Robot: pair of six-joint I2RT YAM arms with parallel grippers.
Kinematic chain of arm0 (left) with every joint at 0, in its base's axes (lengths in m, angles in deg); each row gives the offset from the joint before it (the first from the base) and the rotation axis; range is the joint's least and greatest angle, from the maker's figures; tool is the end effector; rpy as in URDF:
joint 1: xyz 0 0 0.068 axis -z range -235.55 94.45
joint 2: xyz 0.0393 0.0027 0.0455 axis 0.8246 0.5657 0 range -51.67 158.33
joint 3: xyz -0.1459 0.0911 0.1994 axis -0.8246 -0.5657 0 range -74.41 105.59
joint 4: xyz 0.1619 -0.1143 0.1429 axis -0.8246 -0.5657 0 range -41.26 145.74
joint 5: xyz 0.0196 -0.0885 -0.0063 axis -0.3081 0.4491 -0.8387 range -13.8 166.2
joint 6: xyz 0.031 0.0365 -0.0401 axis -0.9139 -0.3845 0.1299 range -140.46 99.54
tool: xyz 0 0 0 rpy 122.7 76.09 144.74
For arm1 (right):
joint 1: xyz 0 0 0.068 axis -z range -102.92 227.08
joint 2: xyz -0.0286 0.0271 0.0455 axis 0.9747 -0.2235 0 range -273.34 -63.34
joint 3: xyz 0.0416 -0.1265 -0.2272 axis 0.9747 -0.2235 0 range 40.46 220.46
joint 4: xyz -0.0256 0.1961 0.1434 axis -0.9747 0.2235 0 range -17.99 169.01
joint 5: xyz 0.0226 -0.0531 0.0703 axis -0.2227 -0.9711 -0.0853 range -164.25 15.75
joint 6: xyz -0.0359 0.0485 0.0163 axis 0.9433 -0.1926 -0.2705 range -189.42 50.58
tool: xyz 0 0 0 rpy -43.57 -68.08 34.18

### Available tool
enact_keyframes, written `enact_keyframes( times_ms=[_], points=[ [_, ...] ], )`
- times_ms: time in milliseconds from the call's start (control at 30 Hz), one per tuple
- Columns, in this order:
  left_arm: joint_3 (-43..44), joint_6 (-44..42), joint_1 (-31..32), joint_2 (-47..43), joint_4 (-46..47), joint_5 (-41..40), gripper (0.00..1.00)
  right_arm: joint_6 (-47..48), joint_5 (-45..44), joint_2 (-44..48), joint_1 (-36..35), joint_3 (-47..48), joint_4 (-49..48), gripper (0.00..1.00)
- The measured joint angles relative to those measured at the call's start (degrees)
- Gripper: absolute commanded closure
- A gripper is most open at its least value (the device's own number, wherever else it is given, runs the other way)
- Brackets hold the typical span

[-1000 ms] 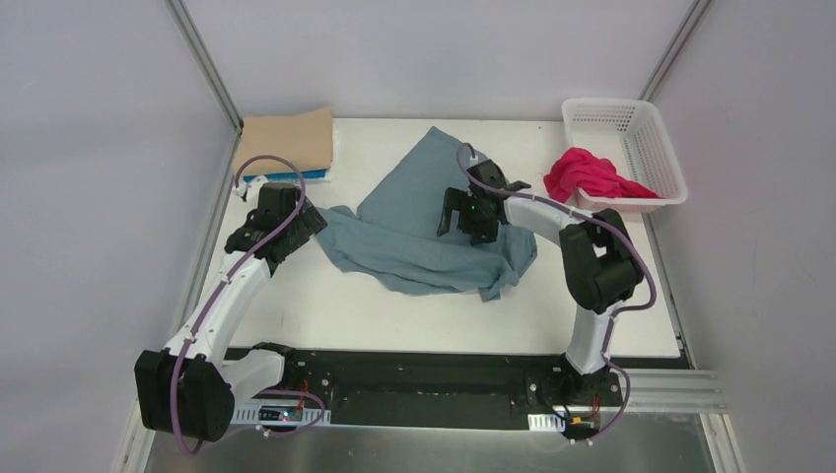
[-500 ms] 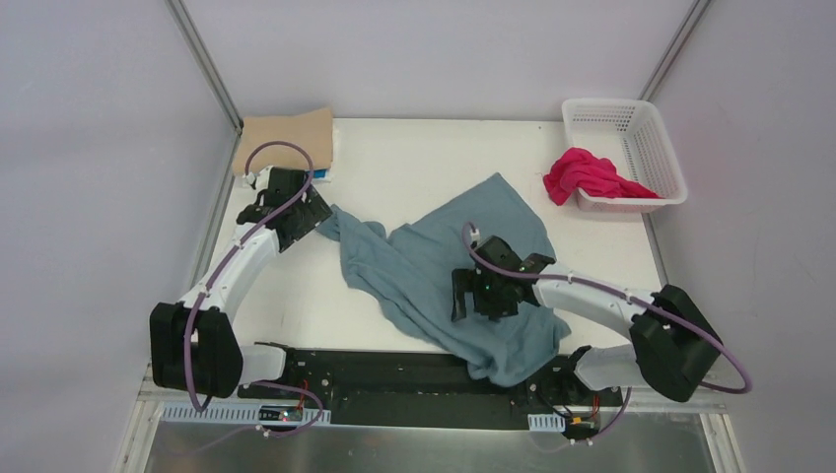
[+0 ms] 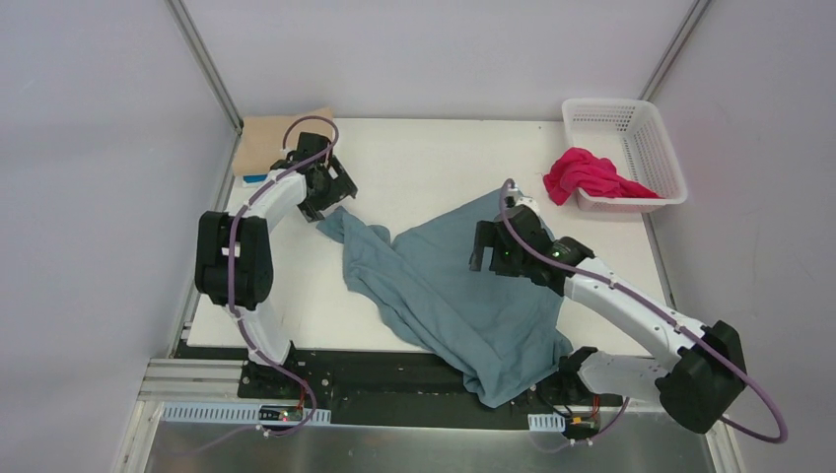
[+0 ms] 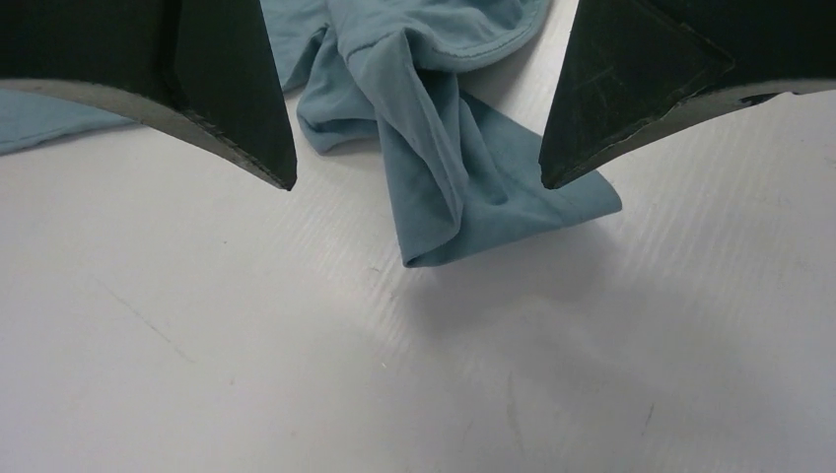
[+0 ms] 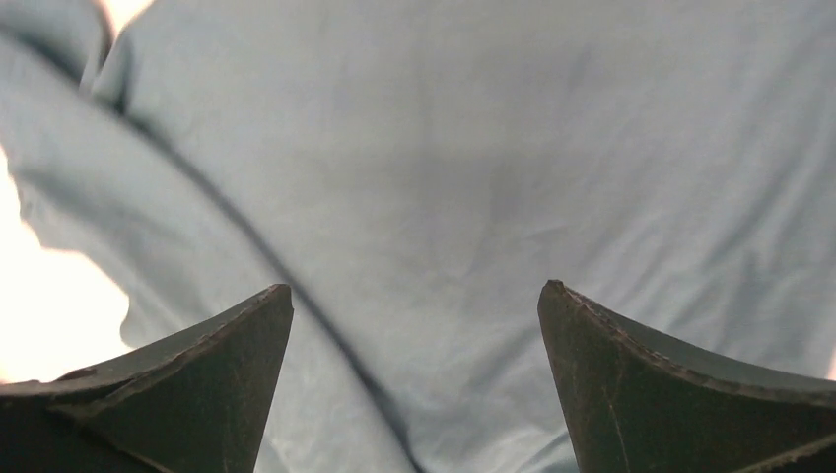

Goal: Fold and stack the t-shirts
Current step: Flatten out the tshirt

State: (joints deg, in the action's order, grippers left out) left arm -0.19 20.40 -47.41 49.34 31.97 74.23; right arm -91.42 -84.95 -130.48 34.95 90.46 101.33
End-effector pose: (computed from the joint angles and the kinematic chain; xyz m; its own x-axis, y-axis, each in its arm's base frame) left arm 0.3715 -0.0513 0.2206 -0.6565 -0.5666 -0.4979 -0.4095 0.8221 -0.3956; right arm 0.1829 0.1536 0.2507 -0.7098 -0.1457 -0.6892 -0.3218 0.9374 0.1333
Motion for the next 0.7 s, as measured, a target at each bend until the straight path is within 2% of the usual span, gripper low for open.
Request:
enact_keyframes(
  times_ms=[133, 233, 333, 433, 567, 700],
  points=[
    [0.9, 0.3, 0.0, 3.5, -1.9, 0.3, 0.18, -1.2, -6.3, 1.8, 4.8, 0.0, 0.0, 0.01],
    [1.9, 0.5, 0.0, 6.5, -2.9, 0.3, 0.33, -1.9, -9.0, 2.9, 8.2, 0.0, -0.4, 0.01],
    [3.9, 0.5, 0.0, 10.1, -3.5, 0.1, 0.6, -2.0, -10.1, 4.0, 9.9, 0.0, -1.1, 0.01],
    [6.0, 0.6, 0.0, 12.1, -4.4, -0.5, 1.0, -1.9, -10.1, 4.3, 10.7, 0.0, -2.0, 0.01],
    [6.7, 0.3, 0.0, 12.5, -4.9, -3.0, 1.0, -1.7, -10.0, 2.3, 13.2, 0.6, -2.3, 0.01],
    [6.9, -0.6, 0.1, 12.0, -5.4, -5.8, 1.0, -0.6, -8.9, -7.0, 18.5, 7.4, -2.1, 0.01]
  ],
)
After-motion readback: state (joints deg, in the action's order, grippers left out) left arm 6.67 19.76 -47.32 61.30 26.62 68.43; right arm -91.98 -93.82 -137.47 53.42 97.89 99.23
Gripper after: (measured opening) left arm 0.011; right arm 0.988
